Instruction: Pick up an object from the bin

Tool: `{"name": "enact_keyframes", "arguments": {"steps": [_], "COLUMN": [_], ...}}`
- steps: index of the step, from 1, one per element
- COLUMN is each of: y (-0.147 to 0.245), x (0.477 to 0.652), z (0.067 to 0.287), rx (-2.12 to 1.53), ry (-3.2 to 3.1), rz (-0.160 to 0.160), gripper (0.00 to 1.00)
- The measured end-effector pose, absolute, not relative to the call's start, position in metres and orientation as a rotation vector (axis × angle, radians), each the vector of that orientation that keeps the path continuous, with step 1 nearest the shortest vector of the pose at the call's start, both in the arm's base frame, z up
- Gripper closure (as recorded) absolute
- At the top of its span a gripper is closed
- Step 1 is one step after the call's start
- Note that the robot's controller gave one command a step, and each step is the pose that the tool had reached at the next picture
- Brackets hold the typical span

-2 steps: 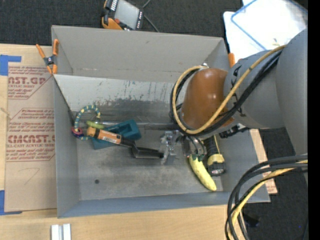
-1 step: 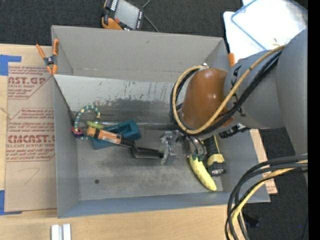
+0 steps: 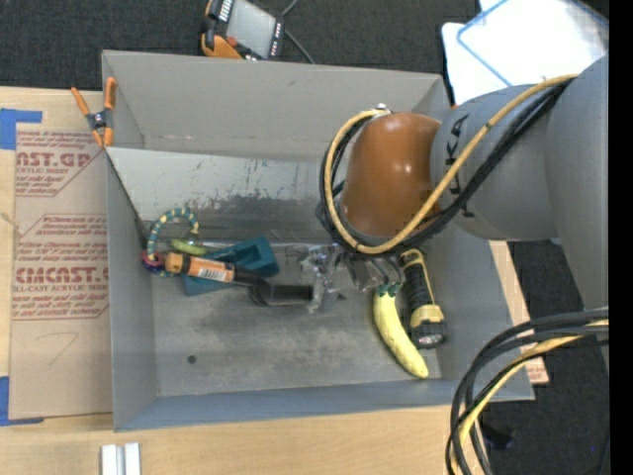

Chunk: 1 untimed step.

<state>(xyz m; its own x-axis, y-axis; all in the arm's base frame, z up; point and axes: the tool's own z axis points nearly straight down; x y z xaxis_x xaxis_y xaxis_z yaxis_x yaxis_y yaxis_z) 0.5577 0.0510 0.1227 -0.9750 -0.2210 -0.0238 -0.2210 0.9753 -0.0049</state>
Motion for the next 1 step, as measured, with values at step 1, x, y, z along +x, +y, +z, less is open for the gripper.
{"name": "enact_keyframes", "arguments": {"steps": [1], "y": [0.051], "x": [0.5577], "z": [0.1227], "rx": [-0.347], "ry": [3.098], "rz": [-0.003], "gripper": [1.0]}}
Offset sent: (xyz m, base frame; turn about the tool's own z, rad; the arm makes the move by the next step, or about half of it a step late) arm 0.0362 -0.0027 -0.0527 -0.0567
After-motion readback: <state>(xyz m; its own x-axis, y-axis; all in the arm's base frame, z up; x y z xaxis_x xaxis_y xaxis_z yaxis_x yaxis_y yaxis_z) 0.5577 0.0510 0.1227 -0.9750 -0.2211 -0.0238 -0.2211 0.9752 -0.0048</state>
